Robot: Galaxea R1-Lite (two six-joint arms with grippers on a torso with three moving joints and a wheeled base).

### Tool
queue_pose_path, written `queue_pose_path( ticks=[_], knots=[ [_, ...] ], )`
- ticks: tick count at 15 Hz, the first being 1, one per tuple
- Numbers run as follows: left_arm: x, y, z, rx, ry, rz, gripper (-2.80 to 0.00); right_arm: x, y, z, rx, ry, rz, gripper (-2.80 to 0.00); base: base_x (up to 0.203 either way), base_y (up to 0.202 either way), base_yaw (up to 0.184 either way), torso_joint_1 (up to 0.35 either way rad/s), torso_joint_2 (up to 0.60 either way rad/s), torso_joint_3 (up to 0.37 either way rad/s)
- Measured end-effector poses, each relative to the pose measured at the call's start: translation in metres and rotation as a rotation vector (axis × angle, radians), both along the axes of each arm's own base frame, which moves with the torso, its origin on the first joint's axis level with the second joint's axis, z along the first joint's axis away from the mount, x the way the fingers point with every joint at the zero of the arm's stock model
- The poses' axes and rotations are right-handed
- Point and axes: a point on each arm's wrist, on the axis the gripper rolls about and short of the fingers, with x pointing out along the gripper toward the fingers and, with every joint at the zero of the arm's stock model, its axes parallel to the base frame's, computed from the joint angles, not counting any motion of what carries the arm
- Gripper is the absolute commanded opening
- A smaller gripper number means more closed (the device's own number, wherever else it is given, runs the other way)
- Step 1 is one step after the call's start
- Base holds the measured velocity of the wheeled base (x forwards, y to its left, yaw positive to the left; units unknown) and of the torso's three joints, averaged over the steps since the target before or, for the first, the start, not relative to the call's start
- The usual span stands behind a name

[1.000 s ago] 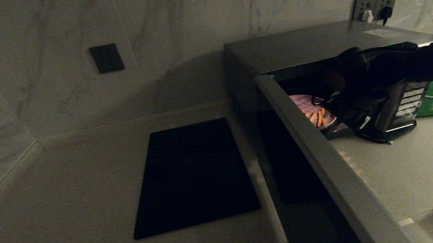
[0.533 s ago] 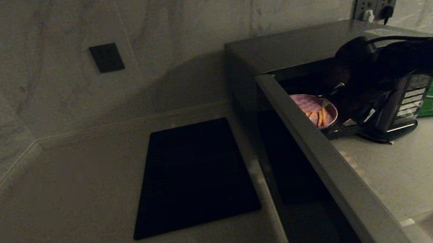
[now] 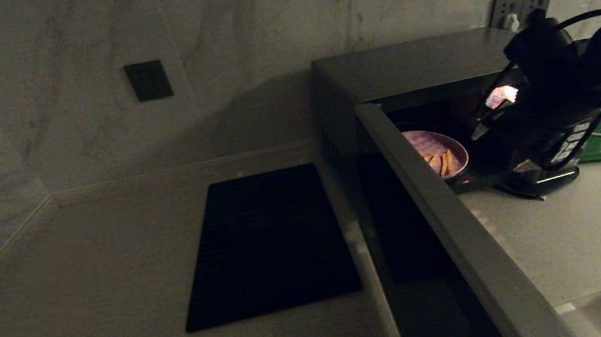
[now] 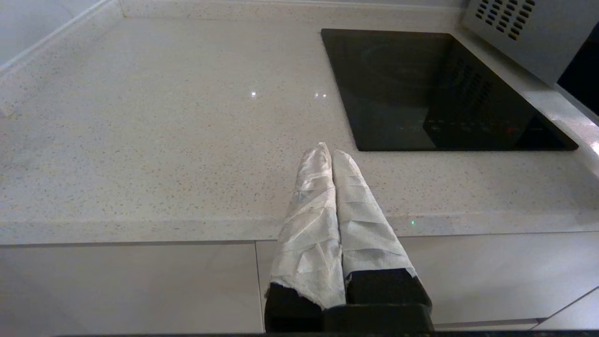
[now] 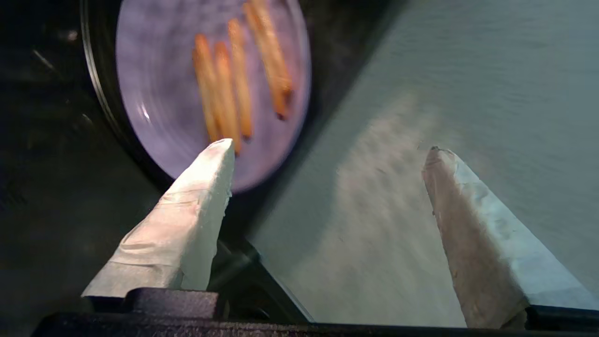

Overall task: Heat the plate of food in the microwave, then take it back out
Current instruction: Close the microwave oven

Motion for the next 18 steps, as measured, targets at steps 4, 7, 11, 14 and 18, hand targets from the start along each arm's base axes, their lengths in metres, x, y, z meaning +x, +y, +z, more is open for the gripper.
queue_pose_path(
  ticks=[4, 7, 11, 14, 18],
  knots=[
    [0.0, 0.0, 0.0, 0.0, 0.0, 0.0, -2.8, -0.046, -0.012, 0.011, -0.111, 0.025, -0.027, 0.0, 0.0, 0.0, 0.0, 0.0, 0.0, 0.0],
    [0.0, 0.0, 0.0, 0.0, 0.0, 0.0, -2.8, -0.085, -0.019, 0.02, -0.172, 0.031, -0.039, -2.8, 0.0, 0.0, 0.0, 0.0, 0.0, 0.0],
    [0.0, 0.0, 0.0, 0.0, 0.0, 0.0, -2.8, -0.139, -0.024, 0.036, -0.217, 0.065, -0.045, -2.8, 0.0, 0.0, 0.0, 0.0, 0.0, 0.0],
    [0.0, 0.0, 0.0, 0.0, 0.0, 0.0, -2.8, -0.168, -0.026, 0.05, -0.254, 0.041, -0.033, -2.8, 0.0, 0.0, 0.0, 0.0, 0.0, 0.0],
    [0.0, 0.0, 0.0, 0.0, 0.0, 0.0, -2.8, -0.191, -0.027, 0.077, -0.362, -0.058, 0.025, -2.8, 0.0, 0.0, 0.0, 0.0, 0.0, 0.0]
  ],
)
